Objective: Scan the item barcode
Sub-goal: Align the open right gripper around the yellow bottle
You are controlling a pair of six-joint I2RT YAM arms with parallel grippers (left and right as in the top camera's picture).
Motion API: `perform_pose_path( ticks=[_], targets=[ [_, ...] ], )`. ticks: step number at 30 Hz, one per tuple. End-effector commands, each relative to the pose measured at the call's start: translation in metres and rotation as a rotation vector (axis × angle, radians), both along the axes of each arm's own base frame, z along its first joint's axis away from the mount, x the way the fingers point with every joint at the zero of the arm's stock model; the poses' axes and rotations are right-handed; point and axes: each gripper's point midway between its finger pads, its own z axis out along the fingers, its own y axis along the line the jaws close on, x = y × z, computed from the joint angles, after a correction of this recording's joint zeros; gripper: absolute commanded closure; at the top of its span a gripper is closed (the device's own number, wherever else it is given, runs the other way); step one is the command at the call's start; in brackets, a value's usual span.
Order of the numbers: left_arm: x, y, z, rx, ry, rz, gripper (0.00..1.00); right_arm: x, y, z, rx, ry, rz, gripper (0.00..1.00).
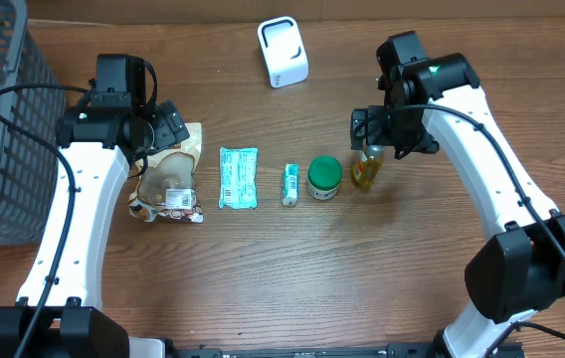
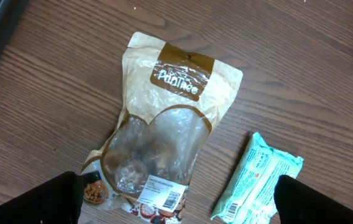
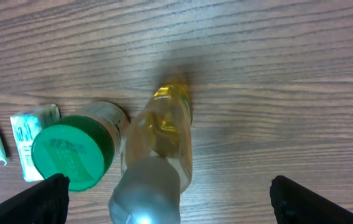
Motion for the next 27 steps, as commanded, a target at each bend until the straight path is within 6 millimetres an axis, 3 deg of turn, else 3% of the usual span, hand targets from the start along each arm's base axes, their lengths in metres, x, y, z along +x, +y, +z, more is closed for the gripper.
perform_pose_path(
  ticks=[1, 14, 22, 27],
  targets=[
    [0.002, 0.0, 0.002, -0.004, -0.006, -0.006, 0.01, 0.001, -0.002, -0.002, -0.008, 0.0, -0.014, 0.01],
    [0.002, 0.0, 0.002, -0.004, -0.006, -0.006, 0.0, 0.001, 0.001, -0.003, -0.008, -0.001, -0.011, 0.09],
    [0.002, 0.0, 0.002, -0.004, -0.006, -0.006, 0.01, 0.0, 0.001, -0.024, -0.011, 0.007, -0.006, 0.09],
    [0.002, 0.0, 0.002, -0.004, -0.006, -0.006, 0.0, 0.003, 0.002, -0.026, -0.007, -0.008, -0.006, 0.12]
  ],
)
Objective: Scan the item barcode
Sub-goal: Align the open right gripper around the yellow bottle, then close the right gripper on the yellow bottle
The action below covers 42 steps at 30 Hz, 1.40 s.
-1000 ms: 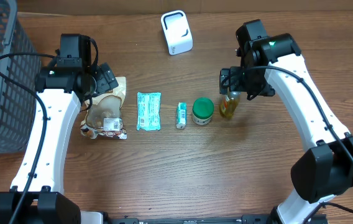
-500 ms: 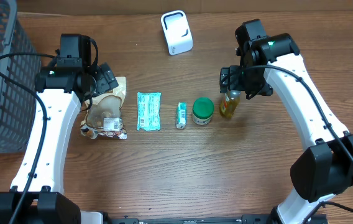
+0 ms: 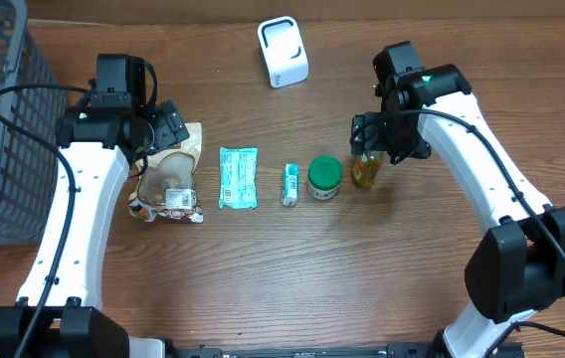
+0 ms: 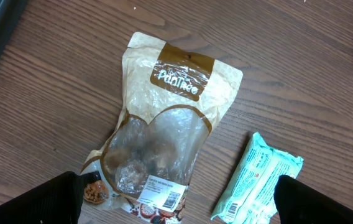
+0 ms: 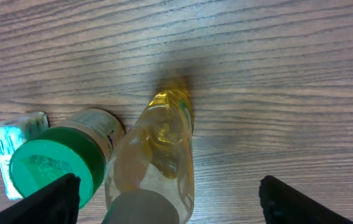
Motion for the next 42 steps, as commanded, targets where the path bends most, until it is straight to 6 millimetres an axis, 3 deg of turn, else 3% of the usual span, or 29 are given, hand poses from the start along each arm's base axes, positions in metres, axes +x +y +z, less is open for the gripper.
perform_pose_path(
  ticks=[1, 10, 16, 33, 39, 42],
  targets=[
    [0.002, 0.0, 0.002, -0.004, -0.006, -0.006, 0.0, 0.002, 0.001, -0.001, -0.007, -0.008, 0.002, 0.13],
    [0.002, 0.0, 0.002, -0.004, -0.006, -0.006, 0.0, 0.002, 0.001, -0.019, -0.007, -0.01, 0.005, 0.14],
    [0.002, 0.0, 0.002, -0.004, -0.006, -0.006, 0.0, 0.006, 0.002, -0.021, -0.003, -0.028, 0.005, 0.27],
    [0.002, 0.0, 0.002, -0.004, -0.006, -0.006, 0.0, 0.008, 0.003, -0.033, 0.001, -0.041, 0.005, 0.27],
    [0.002, 0.0, 0.002, -0.004, -0.006, -0.006, 0.0, 0.008, 0.002, -0.033, 0.001, -0.041, 0.003, 0.34],
    [0.002, 0.0, 0.002, -0.004, -0.006, -0.006, 0.0, 0.008, 0.002, -0.033, 0.001, -0.041, 0.003, 0.47]
  ],
)
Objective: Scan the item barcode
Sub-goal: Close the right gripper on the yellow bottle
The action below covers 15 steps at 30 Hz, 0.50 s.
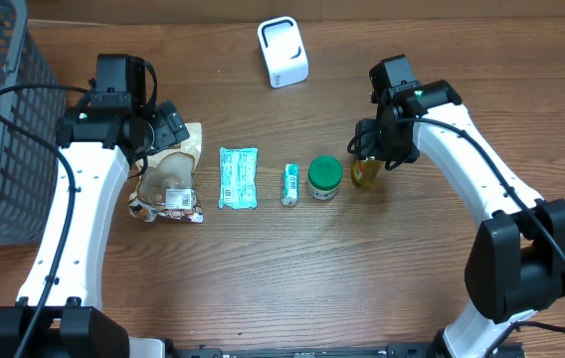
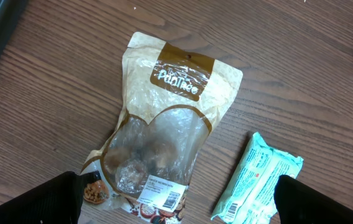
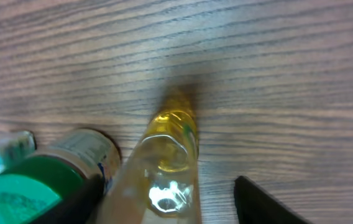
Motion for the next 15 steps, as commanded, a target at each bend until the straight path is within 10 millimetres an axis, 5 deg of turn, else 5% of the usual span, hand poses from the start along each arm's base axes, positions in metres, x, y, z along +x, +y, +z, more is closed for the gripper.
perform_pose_path(
  ticks=[1, 9, 15],
  targets=[
    [0.0021, -0.0001, 0.0023, -0.004, -0.006, -0.006, 0.01, -0.0004, -0.0006, -0.002, -0.01, 0.002, -0.004, 0.51],
    [0.0021, -0.0001, 0.0023, -0.004, -0.006, -0.006, 0.0, -0.0026, -0.0014, -0.0024, -0.013, 0.011, -0.001, 0.55],
    [0.0021, -0.0001, 0.0023, -0.004, -0.006, -0.006, 0.01, -0.0004, -0.0052, 0.0053, -0.011, 0.01, -0.021, 0.68]
  ],
)
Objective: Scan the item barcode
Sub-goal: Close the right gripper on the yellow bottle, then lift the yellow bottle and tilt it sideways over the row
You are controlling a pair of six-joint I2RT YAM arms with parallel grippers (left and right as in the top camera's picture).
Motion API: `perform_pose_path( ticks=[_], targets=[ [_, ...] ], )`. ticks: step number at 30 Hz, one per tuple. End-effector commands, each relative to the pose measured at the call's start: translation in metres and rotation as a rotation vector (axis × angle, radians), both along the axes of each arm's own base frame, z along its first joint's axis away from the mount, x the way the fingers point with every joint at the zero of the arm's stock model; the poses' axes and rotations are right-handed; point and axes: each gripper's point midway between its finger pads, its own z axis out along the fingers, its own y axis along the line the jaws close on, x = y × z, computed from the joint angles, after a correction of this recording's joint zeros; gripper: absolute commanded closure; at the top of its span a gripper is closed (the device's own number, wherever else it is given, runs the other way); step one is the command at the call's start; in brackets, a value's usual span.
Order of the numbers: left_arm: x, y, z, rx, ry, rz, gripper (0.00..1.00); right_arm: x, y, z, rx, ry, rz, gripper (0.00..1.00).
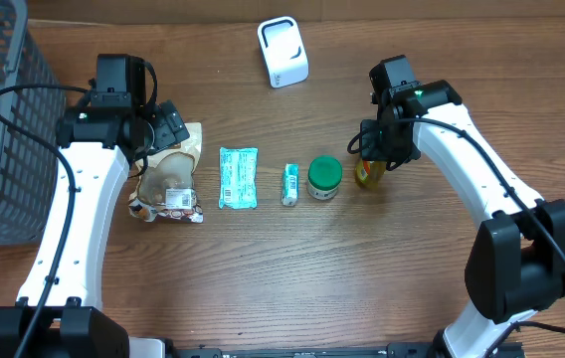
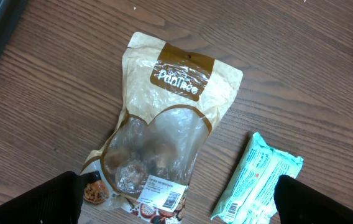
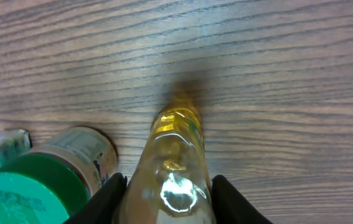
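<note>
A small clear bottle of yellow liquid [image 3: 175,168] stands upright on the wooden table, right of a green-lidded jar [image 1: 324,177]. My right gripper [image 3: 167,199] is shut on the bottle [image 1: 366,173], its black fingers [image 3: 105,200] pressed against both sides. A white barcode scanner [image 1: 282,52] stands at the back middle. My left gripper [image 2: 176,202] hangs open over a tan snack pouch [image 2: 164,124], whose barcode label faces up at its lower end.
A mint-green packet [image 1: 238,177] and a small white-green tube [image 1: 289,184] lie between the pouch [image 1: 168,179] and the jar. A grey wire basket fills the far left edge.
My right gripper's fingers have come in from either side of the bottle and now press on it. The bottle has shifted very slightly. The left arm has not moved.
My right gripper hung wide open above the yellow bottle. It then sat lower and nearer around it, still open, then with fingers close on each side. Now it is shut on the bottle, which stands on the table. The left arm stayed still throughout.
</note>
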Motion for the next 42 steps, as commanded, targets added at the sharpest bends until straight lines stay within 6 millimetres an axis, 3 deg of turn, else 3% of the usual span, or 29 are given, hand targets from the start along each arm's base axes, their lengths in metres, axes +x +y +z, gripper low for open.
perform_pose_path(
  ticks=[1, 12, 17, 27, 36, 38, 42],
  targets=[
    [0.002, 0.0, 0.002, -0.004, -0.006, -0.006, 0.01, 0.003, -0.004, 0.008, 0.0, -0.003, -0.018, 0.7],
    [0.002, 0.0, 0.002, -0.004, -0.006, -0.006, 0.0, 0.006, 0.009, 0.047, 0.332, 0.057, -0.07, 0.73],
    [0.002, 0.0, 0.002, -0.004, -0.006, -0.006, 0.01, 0.007, -0.003, 0.049, 0.369, 0.068, -0.11, 0.74],
    [0.002, 0.0, 0.002, -0.004, -0.006, -0.006, 0.01, 0.008, -0.003, 0.049, 0.372, 0.061, -0.106, 0.74],
    [0.002, 0.0, 0.002, -0.004, -0.006, -0.006, 0.0, 0.013, 0.022, 0.063, 0.533, 0.046, -0.059, 0.75],
    [0.002, 0.0, 0.002, -0.004, -0.006, -0.006, 0.0, 0.011, 0.035, 0.073, 0.62, 0.038, 0.014, 0.75],
    [0.002, 0.0, 0.002, -0.004, -0.006, -0.006, 0.0, 0.015, 0.036, 0.078, 0.654, 0.022, 0.024, 0.75]
  ],
)
